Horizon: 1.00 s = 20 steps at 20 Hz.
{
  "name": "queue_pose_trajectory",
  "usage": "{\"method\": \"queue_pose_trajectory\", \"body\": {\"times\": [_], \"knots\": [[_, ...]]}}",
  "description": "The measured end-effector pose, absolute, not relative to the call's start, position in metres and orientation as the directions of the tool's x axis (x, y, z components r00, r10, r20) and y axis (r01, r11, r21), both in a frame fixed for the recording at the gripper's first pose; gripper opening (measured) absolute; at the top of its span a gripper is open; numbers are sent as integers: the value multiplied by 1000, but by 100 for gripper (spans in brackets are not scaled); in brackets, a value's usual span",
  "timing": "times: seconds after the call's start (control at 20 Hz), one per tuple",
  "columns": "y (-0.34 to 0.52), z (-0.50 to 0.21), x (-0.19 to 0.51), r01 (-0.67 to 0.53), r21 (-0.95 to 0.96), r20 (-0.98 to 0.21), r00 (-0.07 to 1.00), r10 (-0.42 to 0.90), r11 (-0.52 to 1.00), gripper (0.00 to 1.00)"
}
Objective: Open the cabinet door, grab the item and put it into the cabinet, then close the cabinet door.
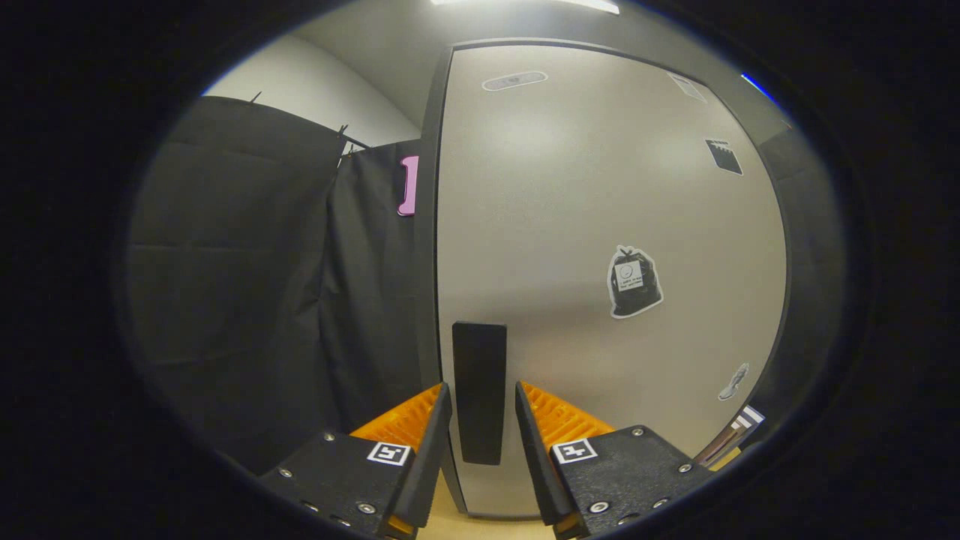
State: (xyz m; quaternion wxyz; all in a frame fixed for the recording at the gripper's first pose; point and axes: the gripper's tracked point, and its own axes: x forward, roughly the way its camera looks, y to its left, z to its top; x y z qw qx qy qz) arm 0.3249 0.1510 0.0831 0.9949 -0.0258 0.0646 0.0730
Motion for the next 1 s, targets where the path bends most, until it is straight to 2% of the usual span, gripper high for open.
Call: {"method": "queue_pose_trajectory", "body": {"times": [0.15,0.2,0.3,1.0], "knots": [[152,79,330,-138,-50,-140,982,130,989,48],[151,77,328,-136,-66,-147,981,125,989,33],[151,77,326,-153,-67,-156,978,141,986,27],[145,83,289,-263,-41,-187,950,251,964,26]]}}
